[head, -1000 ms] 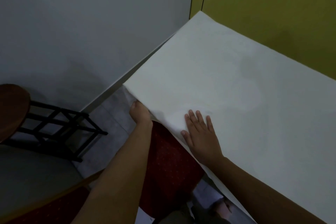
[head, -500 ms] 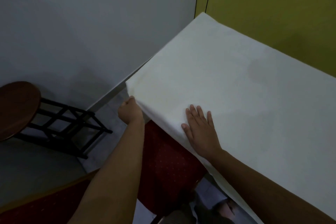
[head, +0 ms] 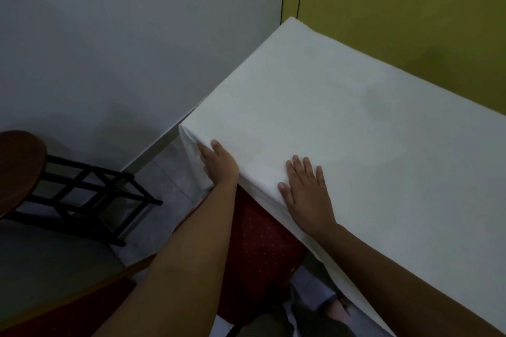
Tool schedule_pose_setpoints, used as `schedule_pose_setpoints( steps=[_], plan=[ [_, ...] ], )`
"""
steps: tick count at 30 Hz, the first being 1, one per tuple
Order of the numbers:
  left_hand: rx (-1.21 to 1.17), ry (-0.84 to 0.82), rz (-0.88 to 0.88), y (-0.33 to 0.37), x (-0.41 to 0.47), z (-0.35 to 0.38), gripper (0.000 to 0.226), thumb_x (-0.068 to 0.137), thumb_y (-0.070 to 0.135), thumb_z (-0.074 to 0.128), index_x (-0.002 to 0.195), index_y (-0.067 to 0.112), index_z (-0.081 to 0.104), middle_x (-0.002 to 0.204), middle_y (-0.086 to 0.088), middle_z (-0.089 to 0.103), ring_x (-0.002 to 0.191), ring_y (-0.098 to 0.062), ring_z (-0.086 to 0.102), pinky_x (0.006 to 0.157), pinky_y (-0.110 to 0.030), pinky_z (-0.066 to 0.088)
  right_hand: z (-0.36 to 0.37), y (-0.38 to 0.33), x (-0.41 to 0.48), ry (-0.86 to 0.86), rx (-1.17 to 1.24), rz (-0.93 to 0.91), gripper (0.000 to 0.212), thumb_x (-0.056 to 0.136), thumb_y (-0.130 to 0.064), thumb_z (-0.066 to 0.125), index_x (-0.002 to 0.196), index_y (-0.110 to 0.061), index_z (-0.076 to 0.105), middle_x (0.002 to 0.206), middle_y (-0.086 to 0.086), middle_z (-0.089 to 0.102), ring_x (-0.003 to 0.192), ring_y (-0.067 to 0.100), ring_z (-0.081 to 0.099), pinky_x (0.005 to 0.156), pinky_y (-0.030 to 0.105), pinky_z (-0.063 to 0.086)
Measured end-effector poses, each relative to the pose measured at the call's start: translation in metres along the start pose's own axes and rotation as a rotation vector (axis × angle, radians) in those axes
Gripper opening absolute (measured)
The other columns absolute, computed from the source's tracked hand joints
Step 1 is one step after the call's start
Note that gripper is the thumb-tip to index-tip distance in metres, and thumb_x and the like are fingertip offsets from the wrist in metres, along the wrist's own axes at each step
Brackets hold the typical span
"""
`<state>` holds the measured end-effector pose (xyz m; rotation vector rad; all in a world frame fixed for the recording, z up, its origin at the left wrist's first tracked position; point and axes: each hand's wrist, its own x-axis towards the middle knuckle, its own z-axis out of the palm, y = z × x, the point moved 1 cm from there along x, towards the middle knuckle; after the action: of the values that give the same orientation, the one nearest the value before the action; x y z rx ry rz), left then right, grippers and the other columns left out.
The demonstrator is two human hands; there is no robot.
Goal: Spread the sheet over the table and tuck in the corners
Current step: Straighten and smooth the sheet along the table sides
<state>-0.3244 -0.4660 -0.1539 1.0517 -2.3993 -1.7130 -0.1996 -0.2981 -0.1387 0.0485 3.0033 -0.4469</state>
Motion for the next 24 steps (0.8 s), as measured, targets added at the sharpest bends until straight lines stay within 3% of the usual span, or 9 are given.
schedule_pose_setpoints(
  steps=[5, 10, 15, 18, 20, 24],
  plan=[
    [-0.4, 0.001, -0.164, -0.009, 0.011, 0.003, 0.046, 0.1, 0.036, 0.032, 0.133, 0.011, 0.053, 0.13, -0.01, 0.058, 0.119, -0.028, 0.054, 0.106, -0.04, 0.04, 0.001, 0.002, -0.008, 0.019, 0.043, -0.008, 0.061, 0.1, -0.049, 0.014, 0.151, -0.016, 0.018, 0.16, 0.002, 0.013, 0.148, 0.017, 0.0, 0.119, 0.038, -0.006],
    [-0.618, 0.078, -0.275, 0.001, 0.012, 0.006, 0.053, 0.101, 0.041, 0.037, 0.136, 0.004, 0.049, 0.137, -0.012, 0.053, 0.124, -0.026, 0.05, 0.11, -0.038, 0.037, -0.001, 0.003, -0.01, 0.01, 0.036, -0.023, 0.067, 0.096, -0.053, 0.003, 0.151, -0.018, 0.015, 0.16, 0.0, 0.01, 0.145, 0.012, -0.006, 0.118, 0.035, -0.009],
    [-0.525, 0.017, -0.285, 0.002, 0.02, 0.007, 0.062, 0.101, 0.05, 0.026, 0.136, 0.003, 0.048, 0.136, -0.013, 0.053, 0.124, -0.029, 0.05, 0.11, -0.037, 0.037, 0.003, 0.001, -0.019, -0.019, -0.028, -0.031, 0.065, 0.098, -0.054, 0.008, 0.151, -0.016, 0.013, 0.159, 0.002, 0.007, 0.146, 0.018, -0.005, 0.119, 0.043, -0.003],
    [-0.371, 0.019, -0.267, -0.001, 0.02, 0.005, 0.071, 0.1, 0.055, 0.02, 0.139, 0.002, 0.044, 0.139, -0.015, 0.05, 0.126, -0.028, 0.048, 0.11, -0.035, 0.035, 0.006, -0.009, -0.03, -0.067, -0.113, -0.221, 0.063, 0.099, -0.051, 0.021, 0.149, -0.012, 0.026, 0.157, 0.008, 0.022, 0.146, 0.025, 0.013, 0.117, 0.053, 0.013],
    [-0.286, 0.001, -0.238, -0.002, 0.017, 0.003, 0.07, 0.1, 0.055, 0.017, 0.141, 0.004, 0.042, 0.141, -0.015, 0.049, 0.127, -0.029, 0.047, 0.11, -0.036, 0.035, 0.003, -0.01, -0.027, -0.077, -0.108, -0.293, 0.061, 0.099, -0.048, 0.023, 0.147, -0.012, 0.031, 0.155, 0.008, 0.028, 0.145, 0.026, 0.019, 0.117, 0.054, 0.015],
    [0.069, 0.115, 0.084, -0.003, 0.004, -0.003, 0.056, 0.104, 0.04, 0.016, 0.152, 0.013, 0.017, 0.159, -0.007, 0.018, 0.146, -0.022, 0.016, 0.118, -0.038, 0.007, -0.014, 0.012, 0.0, 0.008, -0.027, -0.149, 0.058, 0.101, -0.046, 0.022, 0.15, -0.015, 0.021, 0.159, 0.006, 0.019, 0.148, 0.022, 0.008, 0.12, 0.046, 0.001]
  ],
)
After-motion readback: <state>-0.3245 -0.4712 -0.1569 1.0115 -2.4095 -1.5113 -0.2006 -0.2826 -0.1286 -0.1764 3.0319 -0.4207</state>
